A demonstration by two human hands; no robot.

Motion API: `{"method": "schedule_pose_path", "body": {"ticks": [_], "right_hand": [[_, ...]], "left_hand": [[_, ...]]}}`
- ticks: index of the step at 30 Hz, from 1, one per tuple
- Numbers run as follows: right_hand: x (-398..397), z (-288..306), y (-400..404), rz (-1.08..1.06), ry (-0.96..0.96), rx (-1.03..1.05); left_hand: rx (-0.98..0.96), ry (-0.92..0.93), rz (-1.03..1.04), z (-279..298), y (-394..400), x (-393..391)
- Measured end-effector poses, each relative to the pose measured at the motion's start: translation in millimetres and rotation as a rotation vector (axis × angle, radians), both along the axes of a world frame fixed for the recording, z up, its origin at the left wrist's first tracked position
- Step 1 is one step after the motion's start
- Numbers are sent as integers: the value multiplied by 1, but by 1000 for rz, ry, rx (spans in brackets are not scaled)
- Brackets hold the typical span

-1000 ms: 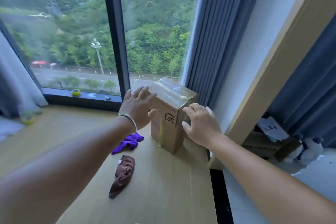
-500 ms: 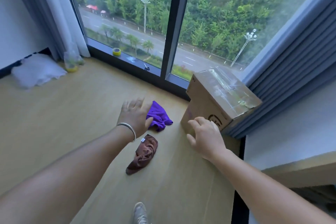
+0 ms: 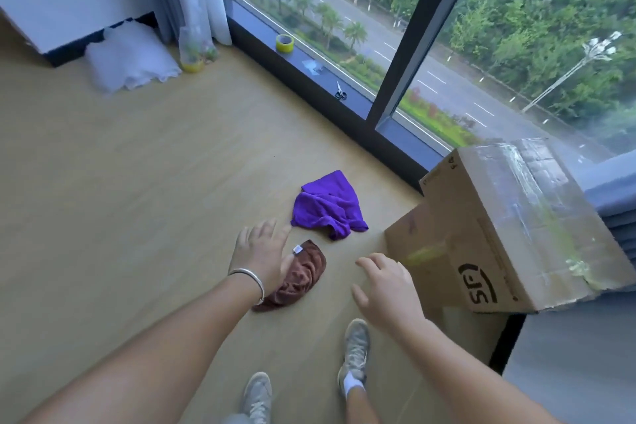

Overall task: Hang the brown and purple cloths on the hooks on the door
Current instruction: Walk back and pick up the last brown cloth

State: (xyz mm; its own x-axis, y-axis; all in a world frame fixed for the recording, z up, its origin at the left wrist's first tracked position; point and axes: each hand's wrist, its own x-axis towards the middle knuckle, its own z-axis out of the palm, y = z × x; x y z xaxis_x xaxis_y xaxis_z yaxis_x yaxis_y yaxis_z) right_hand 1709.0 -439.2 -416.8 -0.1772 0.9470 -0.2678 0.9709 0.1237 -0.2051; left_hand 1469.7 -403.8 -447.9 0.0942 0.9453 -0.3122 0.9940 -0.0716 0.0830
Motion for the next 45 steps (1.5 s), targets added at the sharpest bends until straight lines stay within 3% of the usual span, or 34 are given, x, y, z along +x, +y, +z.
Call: {"method": "schedule_pose_path", "body": {"ticks": [9, 13, 20, 28, 37, 43, 45], "right_hand": [[36, -182, 89, 172, 92, -89], [45, -289, 111, 230, 114, -101], [43, -462, 133, 321, 89, -144], [16, -613, 185, 409, 66, -148], [-20, -714, 275, 682, -1, -202], [-20, -722, 297, 969, -16, -140], [-20, -718, 299, 1043, -16, -98]], "left_hand": [[-185, -39, 275, -173, 4, 28], [-233, -92, 362, -282, 3, 44], [-185, -255, 455, -445, 9, 47], [-214, -373, 537, -595, 51, 35], [-240, -470, 351, -702, 122, 22], [-180, -534, 111, -712, 135, 8], [-218, -478, 14, -706, 141, 9]]}}
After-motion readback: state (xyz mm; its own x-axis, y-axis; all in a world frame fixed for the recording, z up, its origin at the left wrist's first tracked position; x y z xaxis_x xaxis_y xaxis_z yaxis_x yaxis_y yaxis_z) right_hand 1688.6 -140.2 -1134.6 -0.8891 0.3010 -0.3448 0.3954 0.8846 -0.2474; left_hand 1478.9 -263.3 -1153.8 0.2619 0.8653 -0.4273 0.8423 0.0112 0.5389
